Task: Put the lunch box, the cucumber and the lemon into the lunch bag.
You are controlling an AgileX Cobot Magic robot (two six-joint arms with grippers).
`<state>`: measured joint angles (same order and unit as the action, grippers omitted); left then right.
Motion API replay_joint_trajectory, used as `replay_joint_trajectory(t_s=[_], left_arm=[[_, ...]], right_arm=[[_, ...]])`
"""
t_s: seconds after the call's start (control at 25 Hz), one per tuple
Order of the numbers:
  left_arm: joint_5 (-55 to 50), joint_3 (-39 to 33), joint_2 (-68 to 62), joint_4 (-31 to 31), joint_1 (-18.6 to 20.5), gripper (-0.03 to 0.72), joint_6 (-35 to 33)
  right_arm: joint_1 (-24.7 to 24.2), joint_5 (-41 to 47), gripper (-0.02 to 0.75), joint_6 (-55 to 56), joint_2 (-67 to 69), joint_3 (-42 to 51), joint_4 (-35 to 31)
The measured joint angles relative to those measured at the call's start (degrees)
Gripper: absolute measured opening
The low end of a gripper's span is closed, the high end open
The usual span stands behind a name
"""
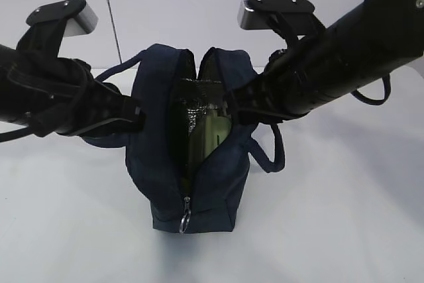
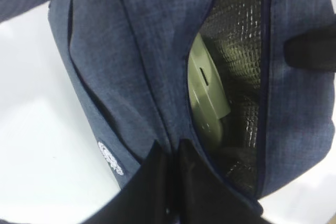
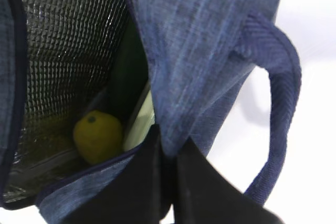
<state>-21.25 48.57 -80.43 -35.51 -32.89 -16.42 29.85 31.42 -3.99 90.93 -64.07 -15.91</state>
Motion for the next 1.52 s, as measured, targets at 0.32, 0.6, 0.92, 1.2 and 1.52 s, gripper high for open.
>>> replay_joint_trajectory(t_s=[0.32, 0.6, 0.92, 1.2, 1.52], left_arm=[[4.2, -2.5, 0.2, -1.1, 0.0, 0.001, -0.3], [5.2, -2.6, 0.2, -1.9, 0.0, 0.001, -0.3], [5.3, -2.6, 0.2, -1.9, 0.0, 0.001, -0.3], [6.6, -2.6, 0.2, -2.0, 0.0, 0.001, -0.3], [9.8, -2.6, 0.2, -2.1, 0.0, 0.001, -0.3]], right_arm=[[0.0, -3.9, -0.002, -7.0, 0.0, 1.5, -5.1], [0.0, -5.6, -0.002, -11.4, 0.0, 1.8, -8.1], [0.0, -6.5, 0.124, -13.7, 0.0, 1.8, -8.2], [0.0, -6.2, 0.385, -15.1, -2.2, 1.8, -8.3], [0.0, -4.1, 0.408, -15.5, -9.1, 1.8, -9.0]])
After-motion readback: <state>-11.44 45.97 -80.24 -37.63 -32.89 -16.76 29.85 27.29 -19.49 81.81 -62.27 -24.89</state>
